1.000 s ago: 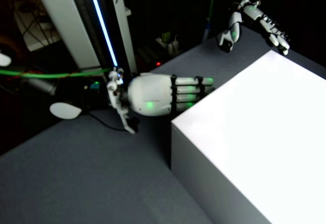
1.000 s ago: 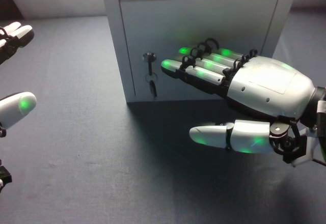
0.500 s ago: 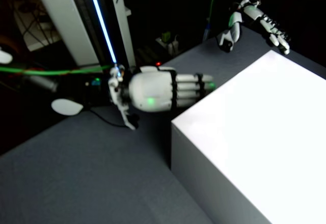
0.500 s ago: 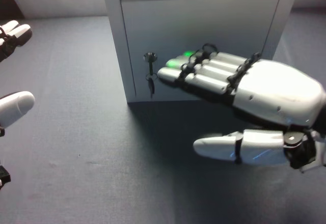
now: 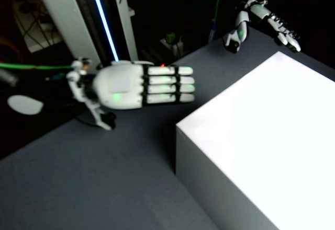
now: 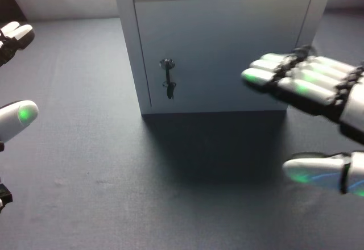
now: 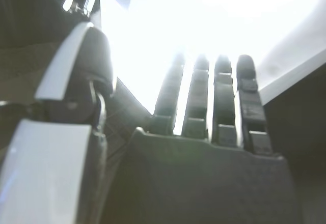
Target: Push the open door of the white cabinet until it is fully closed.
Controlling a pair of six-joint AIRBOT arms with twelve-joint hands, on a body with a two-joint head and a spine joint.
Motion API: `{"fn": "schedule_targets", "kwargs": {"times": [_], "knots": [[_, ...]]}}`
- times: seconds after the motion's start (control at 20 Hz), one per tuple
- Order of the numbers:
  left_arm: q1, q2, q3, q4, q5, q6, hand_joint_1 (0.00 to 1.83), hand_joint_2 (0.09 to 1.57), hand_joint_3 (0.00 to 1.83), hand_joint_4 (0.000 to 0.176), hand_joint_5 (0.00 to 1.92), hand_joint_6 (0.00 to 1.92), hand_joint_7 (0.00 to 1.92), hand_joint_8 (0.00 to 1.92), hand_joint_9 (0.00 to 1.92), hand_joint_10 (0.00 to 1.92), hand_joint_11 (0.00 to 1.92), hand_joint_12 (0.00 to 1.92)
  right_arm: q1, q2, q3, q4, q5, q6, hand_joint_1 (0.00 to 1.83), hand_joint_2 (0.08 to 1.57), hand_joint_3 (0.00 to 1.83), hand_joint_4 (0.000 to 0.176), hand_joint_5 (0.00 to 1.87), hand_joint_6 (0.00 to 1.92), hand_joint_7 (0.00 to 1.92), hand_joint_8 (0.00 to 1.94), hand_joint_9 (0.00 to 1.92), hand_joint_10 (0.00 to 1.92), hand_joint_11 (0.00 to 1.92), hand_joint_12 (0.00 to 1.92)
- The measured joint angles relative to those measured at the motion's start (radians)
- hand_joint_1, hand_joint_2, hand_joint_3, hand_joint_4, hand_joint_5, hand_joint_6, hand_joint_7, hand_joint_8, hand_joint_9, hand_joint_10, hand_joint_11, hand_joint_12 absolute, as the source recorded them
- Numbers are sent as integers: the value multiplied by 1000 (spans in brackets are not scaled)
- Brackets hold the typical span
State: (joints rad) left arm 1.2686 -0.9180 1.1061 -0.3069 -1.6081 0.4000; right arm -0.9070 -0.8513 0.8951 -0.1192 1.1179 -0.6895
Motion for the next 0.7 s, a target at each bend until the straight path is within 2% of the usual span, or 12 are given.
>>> {"fn": "schedule_targets", "kwargs": {"times": [0.05,0.15,0.2,0.3,0.35,0.4,0.5,0.6,0.7], "knots": [[0,0,0,1,0,0,284,1332,0,40,49,0,0,0,0,0,0,397,-22,21,-11,31,19,-20,112,1287,0,0,0,0,0,0,0,0,0,0],[0,0,0,1,-1,0,341,1327,0,40,29,0,0,0,0,0,0,318,-74,59,-29,93,72,-47,152,1272,0,0,0,0,0,0,0,0,0,0],[1,0,0,0,0,0,342,1326,0,49,9,0,0,0,0,0,0,316,-106,77,-40,130,105,-62,156,1274,0,0,0,0,0,0,0,0,0,0],[0,0,0,0,0,0,334,1314,0,54,0,0,0,0,0,0,0,263,-157,104,-60,191,151,-101,127,1283,0,0,0,0,0,0,0,0,0,0],[-3,0,0,2,0,0,320,1306,0,54,0,0,0,0,0,0,0,167,-197,120,-70,233,193,-109,127,1283,0,0,0,0,0,0,0,0,0,0],[-5,0,0,6,-2,0,274,1292,0,64,0,0,0,0,0,0,0,15,-248,135,-76,273,240,-115,150,1269,0,0,0,0,0,0,0,0,0,0],[-5,0,0,6,1,0,239,1281,0,66,0,0,0,0,0,0,0,2,-317,147,-83,336,295,-121,165,1268,0,0,0,0,0,0,0,0,0,0],[-11,0,0,6,0,1,136,1254,0,63,0,0,0,0,0,0,0,0,-360,152,-90,413,329,-122,219,1271,0,0,0,0,0,0,0,0,0,0],[-13,5,-6,9,-2,9,13,1230,0,44,0,0,0,0,0,0,0,0,-370,158,-92,438,374,-122,263,1282,1,0,0,0,0,0,0,0,0,0]]}}
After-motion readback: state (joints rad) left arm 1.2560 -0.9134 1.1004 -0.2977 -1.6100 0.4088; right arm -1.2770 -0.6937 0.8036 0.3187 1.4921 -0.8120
